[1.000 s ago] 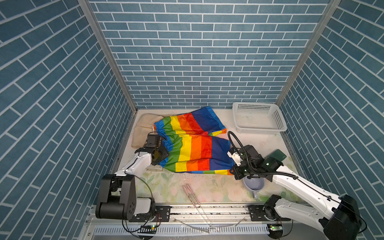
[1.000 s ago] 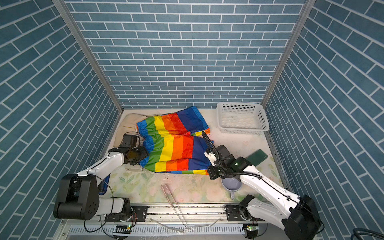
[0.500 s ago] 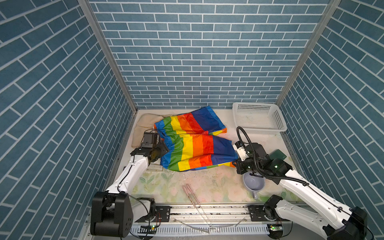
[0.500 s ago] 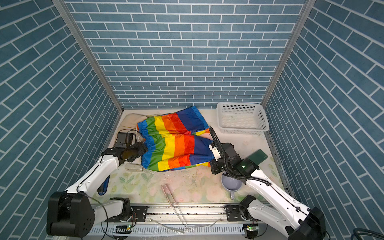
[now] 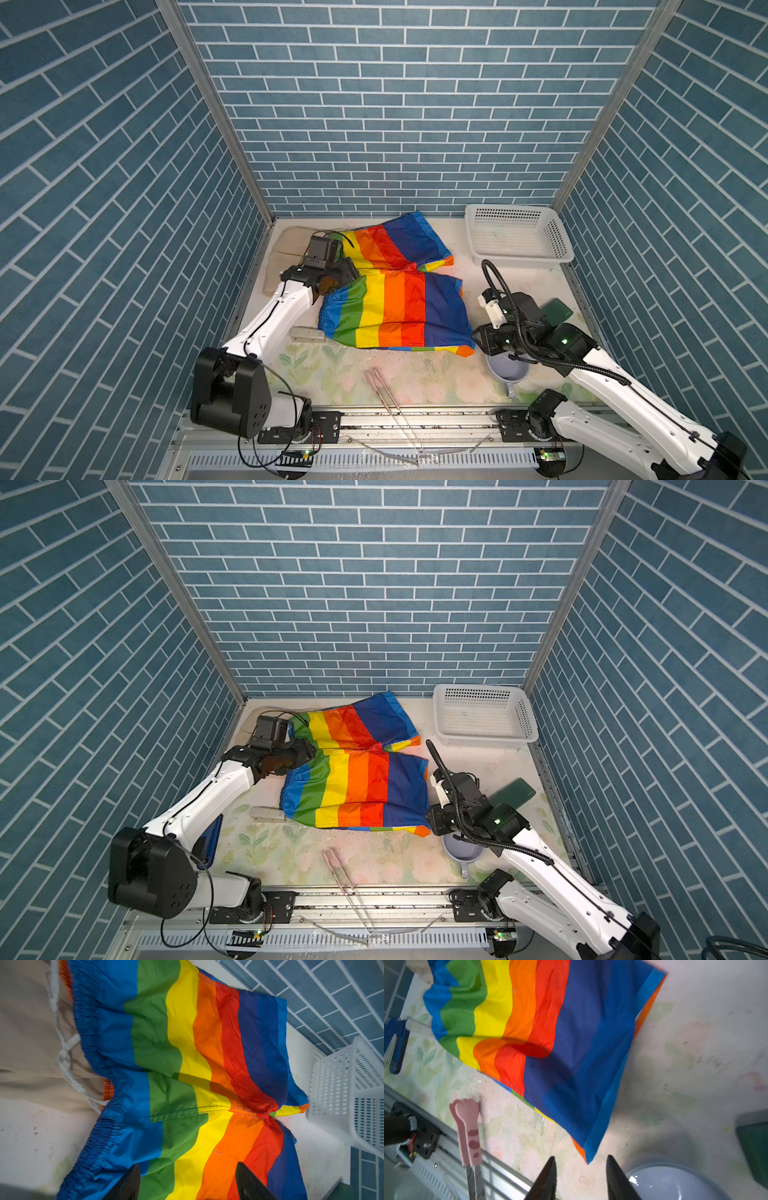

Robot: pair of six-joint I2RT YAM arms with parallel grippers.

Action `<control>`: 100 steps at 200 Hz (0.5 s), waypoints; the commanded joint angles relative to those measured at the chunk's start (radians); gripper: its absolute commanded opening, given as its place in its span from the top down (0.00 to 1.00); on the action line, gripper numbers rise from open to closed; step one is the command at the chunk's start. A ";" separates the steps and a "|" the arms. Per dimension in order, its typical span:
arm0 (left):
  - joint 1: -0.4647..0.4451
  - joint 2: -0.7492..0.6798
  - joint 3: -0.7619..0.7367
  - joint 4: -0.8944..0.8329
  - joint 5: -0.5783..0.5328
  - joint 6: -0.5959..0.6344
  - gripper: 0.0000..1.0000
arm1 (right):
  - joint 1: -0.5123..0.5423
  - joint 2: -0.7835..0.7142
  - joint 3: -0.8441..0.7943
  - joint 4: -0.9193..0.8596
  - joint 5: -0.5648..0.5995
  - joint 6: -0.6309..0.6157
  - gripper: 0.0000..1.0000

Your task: Fold and stack the shorts

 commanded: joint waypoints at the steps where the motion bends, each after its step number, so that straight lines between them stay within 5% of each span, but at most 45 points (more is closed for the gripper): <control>1: -0.048 0.084 0.060 0.006 -0.011 0.015 0.27 | -0.034 0.052 0.093 0.036 0.149 -0.020 0.61; 57: -0.122 0.368 0.161 0.039 -0.004 0.032 0.29 | -0.121 0.533 0.282 0.265 0.033 -0.087 0.63; 100: -0.121 0.438 0.129 0.059 -0.018 0.043 0.30 | -0.215 0.891 0.553 0.284 -0.040 -0.104 0.65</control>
